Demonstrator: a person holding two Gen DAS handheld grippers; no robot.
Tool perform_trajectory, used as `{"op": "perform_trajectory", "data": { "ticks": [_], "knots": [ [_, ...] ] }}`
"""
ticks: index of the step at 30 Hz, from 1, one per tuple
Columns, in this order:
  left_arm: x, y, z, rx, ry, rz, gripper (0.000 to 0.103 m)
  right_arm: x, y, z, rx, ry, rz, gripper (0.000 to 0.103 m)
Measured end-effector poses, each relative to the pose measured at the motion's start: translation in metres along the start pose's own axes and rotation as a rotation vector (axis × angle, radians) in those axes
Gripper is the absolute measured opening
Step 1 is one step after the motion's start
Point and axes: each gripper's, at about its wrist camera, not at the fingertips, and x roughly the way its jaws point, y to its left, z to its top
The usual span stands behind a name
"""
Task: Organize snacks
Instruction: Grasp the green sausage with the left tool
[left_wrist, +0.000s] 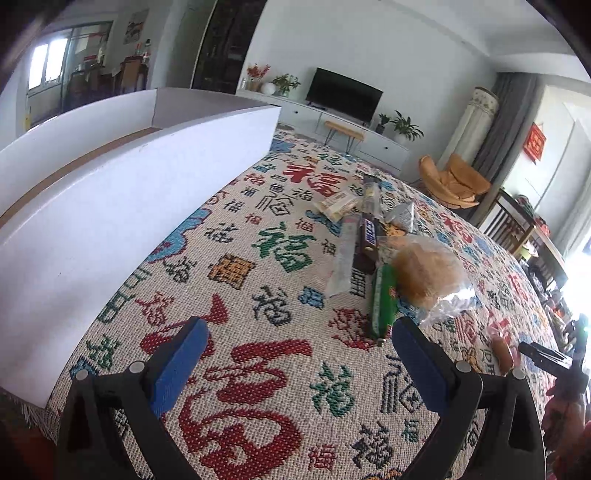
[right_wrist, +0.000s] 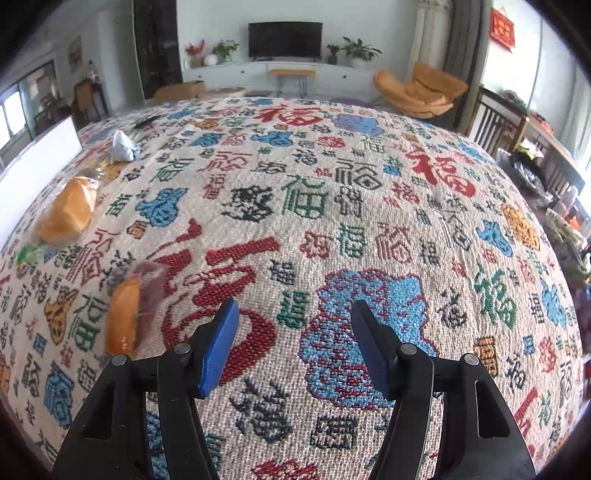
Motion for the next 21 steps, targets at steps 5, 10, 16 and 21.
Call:
{"op": "perform_trajectory", "data": {
  "ticks": [5, 10, 16, 21],
  "knots": [
    [0.006, -0.019, 0.000, 0.081, 0.031, -0.003, 0.099, 0.008, -0.009, -0.007, 0.042, 0.003, 0.024, 0.071],
    [0.021, -0.039, 0.002, 0.156, 0.087, -0.025, 0.098, 0.008, -0.001, -0.007, 0.018, 0.008, 0.012, 0.076],
    [0.060, -0.071, 0.007, 0.267, 0.222, 0.000, 0.078, 0.008, -0.002, -0.009, 0.025, 0.007, 0.020, 0.076],
    [0.088, -0.089, 0.020, 0.298, 0.285, 0.022, 0.066, 0.008, -0.002, -0.008, 0.026, 0.007, 0.020, 0.076]
  ]
}}
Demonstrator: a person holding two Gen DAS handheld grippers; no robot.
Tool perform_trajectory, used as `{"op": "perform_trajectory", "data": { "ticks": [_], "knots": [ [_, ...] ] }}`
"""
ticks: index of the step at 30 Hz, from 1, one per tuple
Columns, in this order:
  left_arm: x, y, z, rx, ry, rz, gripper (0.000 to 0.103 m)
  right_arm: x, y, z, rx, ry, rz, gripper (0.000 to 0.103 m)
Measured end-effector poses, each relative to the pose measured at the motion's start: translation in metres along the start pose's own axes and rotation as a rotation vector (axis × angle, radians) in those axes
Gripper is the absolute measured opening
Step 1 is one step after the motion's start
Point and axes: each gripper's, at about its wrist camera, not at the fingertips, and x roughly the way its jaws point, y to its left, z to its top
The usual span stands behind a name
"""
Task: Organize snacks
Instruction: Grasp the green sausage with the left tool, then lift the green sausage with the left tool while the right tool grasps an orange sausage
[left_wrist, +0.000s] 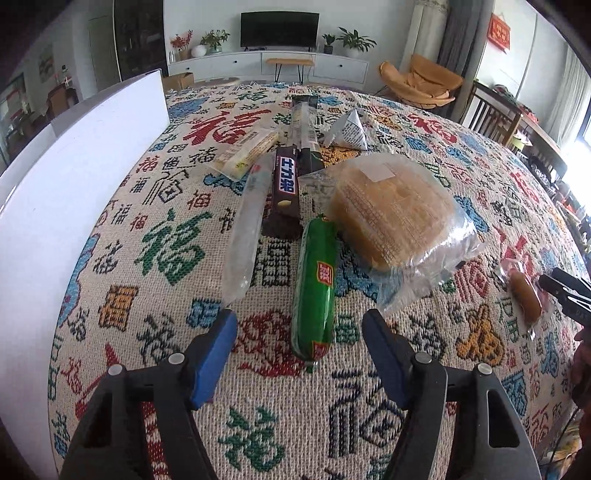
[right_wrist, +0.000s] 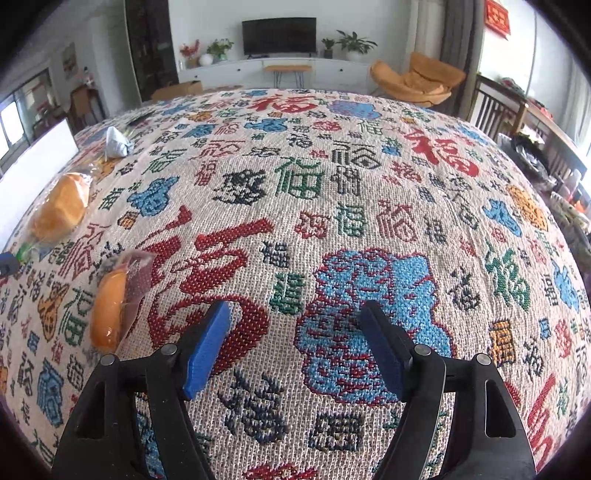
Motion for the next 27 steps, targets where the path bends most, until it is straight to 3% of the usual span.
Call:
{"op": "perform_trajectory", "data": {
  "ticks": [1, 3, 5, 13, 15, 17, 21, 22, 23, 24, 27],
  "knots": [
    [0.005, -0.001, 0.004, 0.001, 0.017, 0.001, 0.062, 0.000, 0.000, 0.000, 0.000, 0.000, 0.000, 0.076],
    [0.013, -0.003, 0.007, 0.011, 0.046, 0.000, 0.038, 0.000, 0.000, 0.000, 0.000, 0.000, 0.000, 0.076],
    [0.013, -0.005, 0.008, 0.031, 0.043, 0.015, 0.024, 0.000, 0.000, 0.000, 0.001, 0.000, 0.001, 0.076],
    [-0.023, 0.012, -0.036, 0.023, 0.121, -0.103, 0.024, 0.000, 0.000, 0.001, 0.002, 0.000, 0.002, 0.077],
    [-0.031, 0.014, -0.045, 0.030, 0.119, -0.107, 0.035, 0.000, 0.000, 0.001, 0.002, 0.000, 0.001, 0.077],
    [-0.036, 0.012, -0.048, 0.052, 0.094, -0.071, 0.074, 0.000, 0.000, 0.000, 0.001, -0.001, 0.000, 0.077],
    [-0.027, 0.003, -0.045, 0.081, 0.078, -0.025, 0.078, 0.000, 0.001, 0.001, 0.007, -0.001, 0.009, 0.077],
    [-0.023, 0.001, -0.044, 0.082, 0.081, -0.024, 0.076, -0.001, 0.000, 0.001, 0.013, -0.003, 0.019, 0.078],
    [-0.019, -0.002, -0.044, 0.086, 0.082, -0.017, 0.065, -0.002, -0.002, 0.001, 0.024, -0.008, 0.034, 0.078],
    [-0.019, -0.005, -0.045, 0.101, 0.066, 0.017, 0.062, -0.003, -0.007, 0.000, 0.044, -0.019, 0.072, 0.078],
    [-0.022, -0.006, -0.047, 0.106, 0.040, 0.019, 0.029, -0.008, -0.028, -0.001, 0.148, -0.039, 0.269, 0.078]
  ]
}}
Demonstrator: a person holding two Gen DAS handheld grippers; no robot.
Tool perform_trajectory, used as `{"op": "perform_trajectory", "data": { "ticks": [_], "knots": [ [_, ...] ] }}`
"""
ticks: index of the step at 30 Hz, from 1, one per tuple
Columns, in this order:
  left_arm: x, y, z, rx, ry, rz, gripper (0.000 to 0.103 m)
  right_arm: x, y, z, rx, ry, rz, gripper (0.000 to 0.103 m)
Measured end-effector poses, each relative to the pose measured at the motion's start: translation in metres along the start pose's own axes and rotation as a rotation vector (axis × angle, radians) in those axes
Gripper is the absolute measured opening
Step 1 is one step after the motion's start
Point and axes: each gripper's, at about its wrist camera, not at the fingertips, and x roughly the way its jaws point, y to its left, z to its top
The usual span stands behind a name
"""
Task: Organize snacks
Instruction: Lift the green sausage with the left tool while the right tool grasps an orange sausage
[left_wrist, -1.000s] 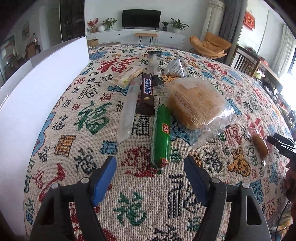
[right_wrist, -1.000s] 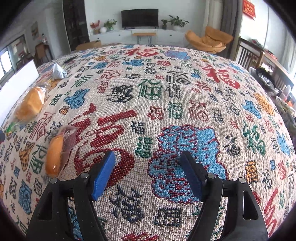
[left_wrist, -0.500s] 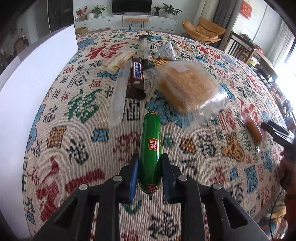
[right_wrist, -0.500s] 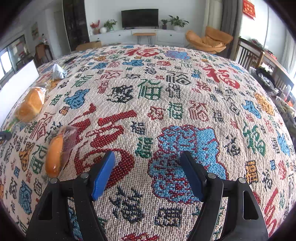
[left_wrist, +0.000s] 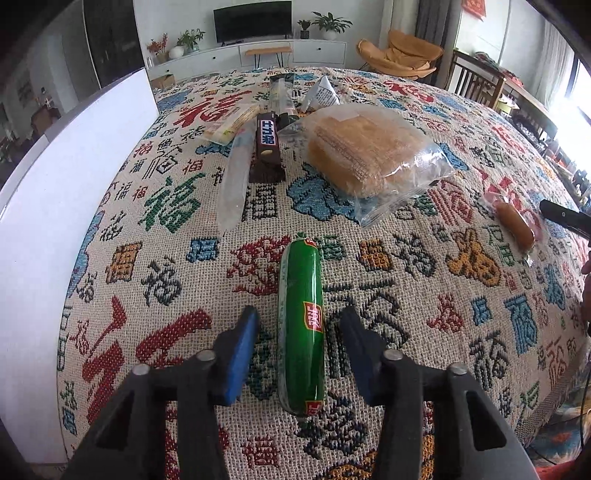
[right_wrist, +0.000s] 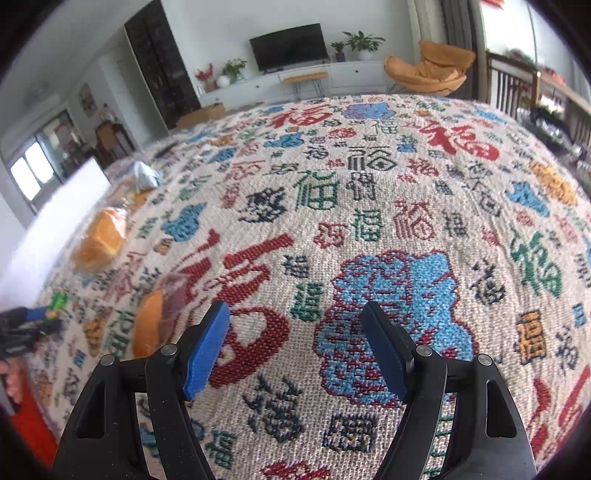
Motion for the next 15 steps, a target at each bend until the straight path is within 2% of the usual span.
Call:
{"op": "perform_trajectory", "data": {
  "ticks": [1, 3, 6, 12, 14, 15],
  "knots": [
    [-0.001, 0.003, 0.000, -0.013, 0.001, -0.008, 0.023, 0.000, -0.004, 0.001, 0.046, 0.020, 0.074, 0.078],
    [-0.002, 0.012, -0.002, -0.062, -0.008, -0.040, 0.023, 0.002, 0.000, 0.004, 0.084, 0.071, 0.200, 0.077],
    [-0.003, 0.017, -0.006, -0.096, -0.035, -0.058, 0.023, 0.017, 0.030, 0.010, 0.002, 0.185, 0.283, 0.077],
    [-0.005, 0.015, -0.009, -0.095, -0.048, -0.046, 0.023, 0.045, 0.108, 0.011, -0.217, 0.336, 0.289, 0.074],
    [-0.005, 0.019, -0.010, -0.110, -0.055, -0.052, 0.023, 0.052, 0.129, 0.008, -0.303, 0.355, 0.221, 0.074],
    [-0.005, 0.021, -0.011, -0.119, -0.058, -0.055, 0.023, 0.053, 0.137, 0.007, -0.335, 0.355, 0.183, 0.069]
  ]
}}
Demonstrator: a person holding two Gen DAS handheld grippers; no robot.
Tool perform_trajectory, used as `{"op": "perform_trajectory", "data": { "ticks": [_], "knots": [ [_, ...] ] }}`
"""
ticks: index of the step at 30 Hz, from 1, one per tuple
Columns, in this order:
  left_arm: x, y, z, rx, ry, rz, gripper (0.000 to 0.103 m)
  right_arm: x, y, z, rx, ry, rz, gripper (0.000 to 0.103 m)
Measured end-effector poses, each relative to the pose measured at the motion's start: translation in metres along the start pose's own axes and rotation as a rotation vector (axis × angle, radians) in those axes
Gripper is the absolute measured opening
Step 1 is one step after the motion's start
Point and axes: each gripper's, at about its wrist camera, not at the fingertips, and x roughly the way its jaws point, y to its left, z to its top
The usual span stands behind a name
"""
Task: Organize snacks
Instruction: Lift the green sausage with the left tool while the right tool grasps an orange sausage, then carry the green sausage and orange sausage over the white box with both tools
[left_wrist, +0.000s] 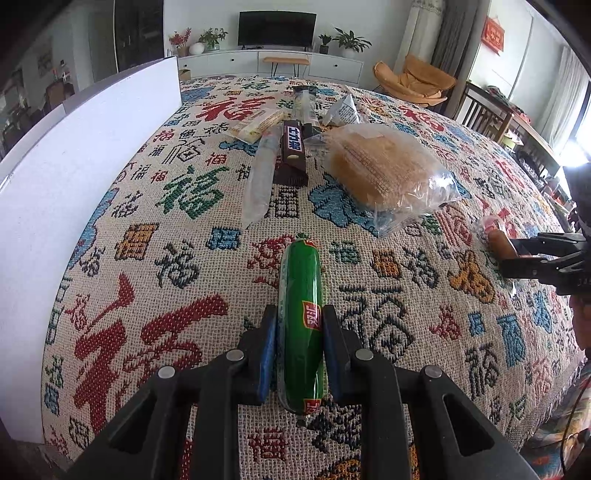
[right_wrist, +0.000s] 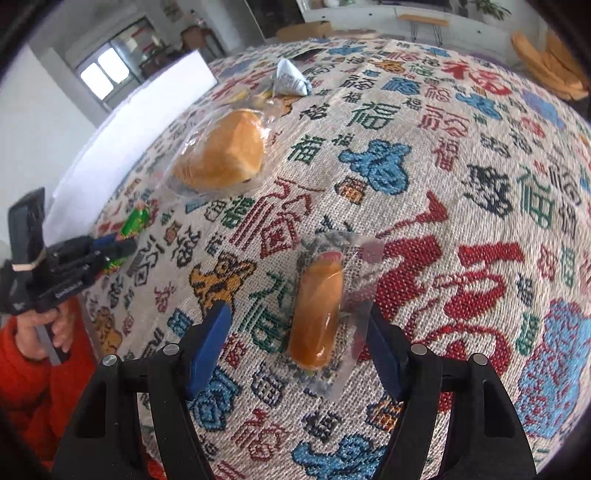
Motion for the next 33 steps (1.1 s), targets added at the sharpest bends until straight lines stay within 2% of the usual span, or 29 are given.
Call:
{"op": "perform_trajectory", "data": {
  "ticks": [2, 3, 4, 6, 9, 12, 16, 20, 27, 33],
  "knots": [
    [0.000, 0.004, 0.000, -0.018, -0.006, -0.016, 0.023, 0.002, 0.006, 0.002, -0.007, 0.008, -0.061, 0.044],
    [-0.001, 0.005, 0.000, -0.022, -0.007, -0.018, 0.023, 0.003, 0.005, 0.003, 0.011, 0.016, -0.059, 0.024],
    [-0.001, 0.006, -0.001, -0.024, -0.008, -0.016, 0.023, 0.001, 0.004, 0.003, 0.035, 0.016, -0.043, 0.024],
    [-0.001, 0.005, -0.001, -0.023, -0.010, -0.013, 0.023, -0.003, 0.007, 0.001, 0.020, 0.012, -0.067, 0.023],
    [-0.002, 0.004, -0.001, -0.022, -0.014, -0.007, 0.023, -0.009, 0.029, -0.005, -0.107, 0.000, -0.146, 0.023],
    [-0.005, 0.008, -0.001, -0.043, -0.025, -0.011, 0.023, -0.017, 0.046, -0.011, -0.172, -0.027, -0.176, 0.022],
    [-0.014, 0.024, -0.001, -0.125, -0.052, -0.054, 0.023, -0.028, 0.053, -0.012, -0.156, -0.071, -0.169, 0.022],
    [-0.024, 0.037, -0.003, -0.188, -0.070, -0.081, 0.023, -0.030, 0.058, -0.011, -0.153, -0.067, -0.163, 0.022],
    [-0.049, 0.046, -0.007, -0.221, -0.108, -0.095, 0.023, -0.042, 0.053, -0.007, -0.080, -0.090, -0.123, 0.022],
    [-0.073, 0.050, -0.005, -0.233, -0.130, -0.075, 0.023, -0.044, 0.052, -0.005, -0.088, -0.084, -0.168, 0.022]
  ]
}}
